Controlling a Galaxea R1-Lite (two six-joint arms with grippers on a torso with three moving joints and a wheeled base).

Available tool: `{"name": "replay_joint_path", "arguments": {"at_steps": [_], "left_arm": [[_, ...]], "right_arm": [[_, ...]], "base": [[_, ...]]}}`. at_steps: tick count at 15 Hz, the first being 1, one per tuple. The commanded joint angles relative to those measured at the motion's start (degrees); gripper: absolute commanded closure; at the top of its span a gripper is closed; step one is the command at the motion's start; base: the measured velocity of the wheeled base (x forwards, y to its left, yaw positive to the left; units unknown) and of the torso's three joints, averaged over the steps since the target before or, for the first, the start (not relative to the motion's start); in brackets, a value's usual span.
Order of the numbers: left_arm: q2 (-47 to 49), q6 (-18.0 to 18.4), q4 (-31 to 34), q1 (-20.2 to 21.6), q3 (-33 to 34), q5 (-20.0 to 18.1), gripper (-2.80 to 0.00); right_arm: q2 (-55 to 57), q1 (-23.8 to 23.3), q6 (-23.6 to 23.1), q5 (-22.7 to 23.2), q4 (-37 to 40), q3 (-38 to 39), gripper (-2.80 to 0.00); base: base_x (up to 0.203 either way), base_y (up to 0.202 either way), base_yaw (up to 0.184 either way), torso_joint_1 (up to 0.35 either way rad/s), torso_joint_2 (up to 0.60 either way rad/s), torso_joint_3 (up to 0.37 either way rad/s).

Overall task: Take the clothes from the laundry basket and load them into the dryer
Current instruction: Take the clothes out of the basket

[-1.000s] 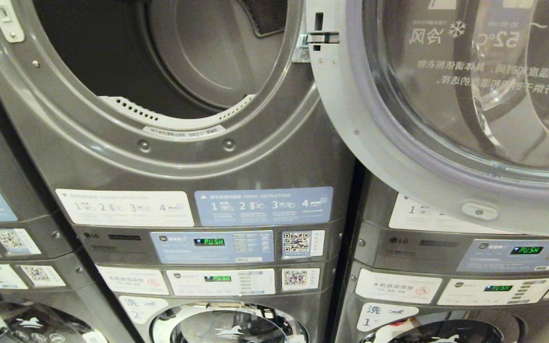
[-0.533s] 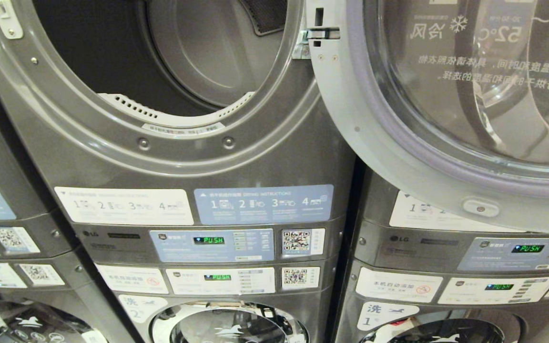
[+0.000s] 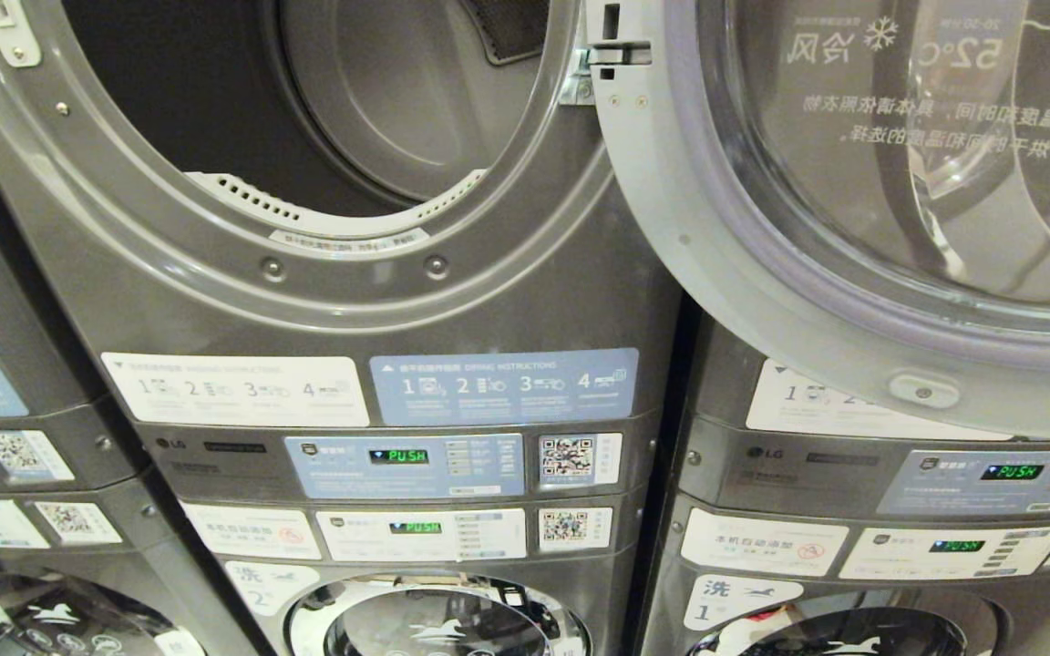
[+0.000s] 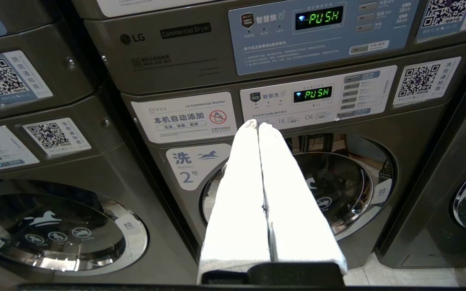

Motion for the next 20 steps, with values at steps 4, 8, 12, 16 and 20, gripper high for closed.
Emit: {"name": "replay_joint_path", "arguments": {"at_steps": [4, 8, 12, 16, 20], "left_arm": [[0.0, 2.2, -0.2, 0.0, 0.0, -0.3, 0.00], [0.0, 2.2, -1.9, 0.0, 0.5, -0.3, 0.00], [0.0, 2.1, -2.1, 0.0, 0.6, -2.0, 0.00], [-0.1, 1.7, -2.5, 0.0, 0.9, -1.4, 0.00], [-0.1, -6.4, -2.5, 0.0, 1.0, 1.6, 0.00]], "right_arm": [[0.0, 0.0, -0.1, 0.0, -0.1, 0.0, 0.00], [0.0, 0.0, -0.2, -0.1, -0.1, 0.0, 0.00], [0.0, 0.0, -1.0, 0.3, -0.1, 0.1, 0.00], [0.0, 0.0, -3.7, 0.7, -0.1, 0.0, 0.00], [0.0, 0.0, -5.1, 2.1, 0.1, -0.1, 0.00]], "base": [[0.000, 0.000, 0.000, -0.057, 0.12, 0.065], [0.000, 0.000, 0.000, -0.051, 0.11, 0.059], [0.000, 0.000, 0.000, -0.055, 0.12, 0.060], [0.000, 0.000, 0.000, -0.057, 0.11, 0.062], [0.000, 0.000, 0.000, -0.057, 0.12, 0.063]]}}
